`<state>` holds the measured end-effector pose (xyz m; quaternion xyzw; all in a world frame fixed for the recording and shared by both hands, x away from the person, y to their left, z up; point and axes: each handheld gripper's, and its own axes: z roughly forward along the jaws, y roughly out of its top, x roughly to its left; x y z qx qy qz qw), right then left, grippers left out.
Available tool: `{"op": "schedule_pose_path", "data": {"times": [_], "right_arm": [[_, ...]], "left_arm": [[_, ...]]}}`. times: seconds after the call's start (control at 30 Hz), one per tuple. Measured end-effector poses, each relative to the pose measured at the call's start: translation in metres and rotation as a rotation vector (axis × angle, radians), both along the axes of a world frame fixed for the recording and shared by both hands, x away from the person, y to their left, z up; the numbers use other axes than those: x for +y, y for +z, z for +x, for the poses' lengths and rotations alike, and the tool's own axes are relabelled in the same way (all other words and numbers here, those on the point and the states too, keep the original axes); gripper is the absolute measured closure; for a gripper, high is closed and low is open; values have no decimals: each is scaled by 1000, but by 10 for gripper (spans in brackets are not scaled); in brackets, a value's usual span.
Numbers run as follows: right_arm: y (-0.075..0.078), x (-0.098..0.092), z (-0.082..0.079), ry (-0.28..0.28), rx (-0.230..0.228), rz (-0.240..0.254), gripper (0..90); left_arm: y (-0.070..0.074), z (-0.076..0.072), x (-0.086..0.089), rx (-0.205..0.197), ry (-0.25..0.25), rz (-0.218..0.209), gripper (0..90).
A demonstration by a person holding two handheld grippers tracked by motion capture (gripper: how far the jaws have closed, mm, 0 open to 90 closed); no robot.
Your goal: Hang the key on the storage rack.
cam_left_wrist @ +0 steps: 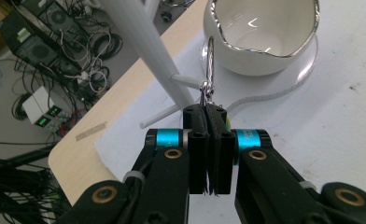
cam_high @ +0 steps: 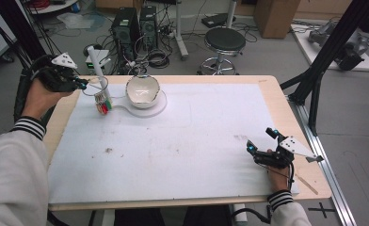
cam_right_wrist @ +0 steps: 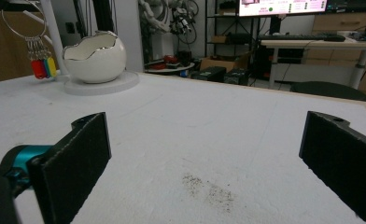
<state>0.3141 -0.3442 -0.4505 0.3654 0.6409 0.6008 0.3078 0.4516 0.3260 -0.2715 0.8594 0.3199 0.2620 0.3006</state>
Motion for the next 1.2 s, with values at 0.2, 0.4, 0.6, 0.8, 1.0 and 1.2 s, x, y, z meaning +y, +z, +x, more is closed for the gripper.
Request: {"op": "schedule_pose_path", "data": {"times": [0.2,0.4,0.6,0.8,1.0,1.2], "right_arm": [[0,0,0,0,-2,-2,16],[0,0,0,3,-7,-7,16],[0,0,0,1,-2,-1,16],[0,0,0,1,-2,-2,16],[0,0,0,1,-2,0,16],[0,0,0,3,-6,-4,16]], "left_arm": [[-5,8,4,49,45,-22,875],[-9,14,4,62,59,-38,875],[-14,17,4,88,82,-43,874],[-18,18,5,88,100,-37,873],[-23,17,5,84,127,-31,872],[-33,14,4,46,143,17,773]]}}
